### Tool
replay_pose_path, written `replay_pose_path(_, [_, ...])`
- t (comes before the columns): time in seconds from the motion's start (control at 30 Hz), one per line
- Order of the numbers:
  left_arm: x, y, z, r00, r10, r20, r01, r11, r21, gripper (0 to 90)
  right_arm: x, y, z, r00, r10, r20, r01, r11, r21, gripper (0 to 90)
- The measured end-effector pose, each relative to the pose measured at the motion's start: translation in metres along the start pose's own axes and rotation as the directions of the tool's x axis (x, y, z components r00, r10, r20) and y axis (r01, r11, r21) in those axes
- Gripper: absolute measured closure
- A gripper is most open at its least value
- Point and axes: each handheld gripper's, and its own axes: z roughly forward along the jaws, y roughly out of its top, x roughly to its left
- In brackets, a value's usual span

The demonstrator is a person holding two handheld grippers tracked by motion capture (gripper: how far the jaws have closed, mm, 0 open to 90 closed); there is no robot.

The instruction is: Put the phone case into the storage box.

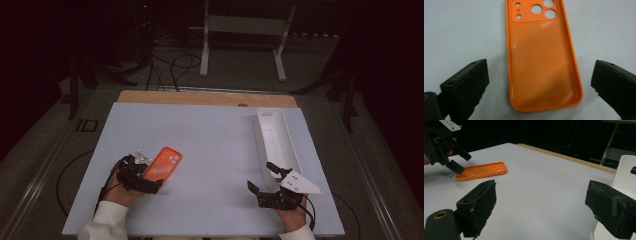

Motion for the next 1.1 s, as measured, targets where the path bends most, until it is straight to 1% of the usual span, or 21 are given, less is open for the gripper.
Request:
replay_pose_path(0.13, [-0.001, 0.000, 0.002, 1.0000, 0.005, 0.001, -0.005, 0.9999, 0.010, 2.9, 0.000, 0.000, 0.000, 1.0000, 0.003, 0.000, -0.003, 1.000, 0.002, 9.7])
replay_pose_path(0.2, [-0.002, 0.001, 0.005, 1.0000, 0.006, -0.002, -0.006, 0.9997, 0.022, 3.0, 0.000, 0.000, 0.000, 1.0000, 0.002, 0.000, -0.002, 1.000, 0.002, 9.7])
replay_pose_path(0.3, [-0.004, 0.000, 0.007, 0.9998, 0.009, -0.020, -0.009, 0.9995, 0.029, 4.5, 0.000, 0.000, 0.000, 1.0000, 0.002, -0.001, -0.002, 1.000, 0.003, 9.7])
replay_pose_path(0.47, [-0.005, 0.000, 0.011, 0.9999, 0.007, -0.011, -0.006, 0.9991, 0.042, 5.8, 0.000, 0.000, 0.000, 1.0000, 0.004, -0.001, -0.004, 1.000, 0.003, 9.7])
replay_pose_path(0.63, [-0.005, -0.001, 0.015, 0.9998, 0.000, -0.020, 0.001, 0.9982, 0.060, 7.9, 0.000, 0.000, 0.000, 1.0000, 0.003, -0.002, -0.003, 1.000, 0.004, 9.7])
replay_pose_path(0.97, [-0.003, -0.003, 0.019, 1.0000, -0.006, -0.001, 0.006, 0.9948, 0.102, 10.7, 0.000, 0.000, 0.000, 1.0000, 0.003, -0.002, -0.003, 1.000, 0.005, 9.7])
replay_pose_path(1.1, [-0.002, -0.003, 0.020, 0.9999, -0.011, 0.006, 0.010, 0.9943, 0.106, 10.5, 0.000, 0.000, 0.000, 1.0000, 0.003, -0.002, -0.003, 1.000, 0.005, 9.8])
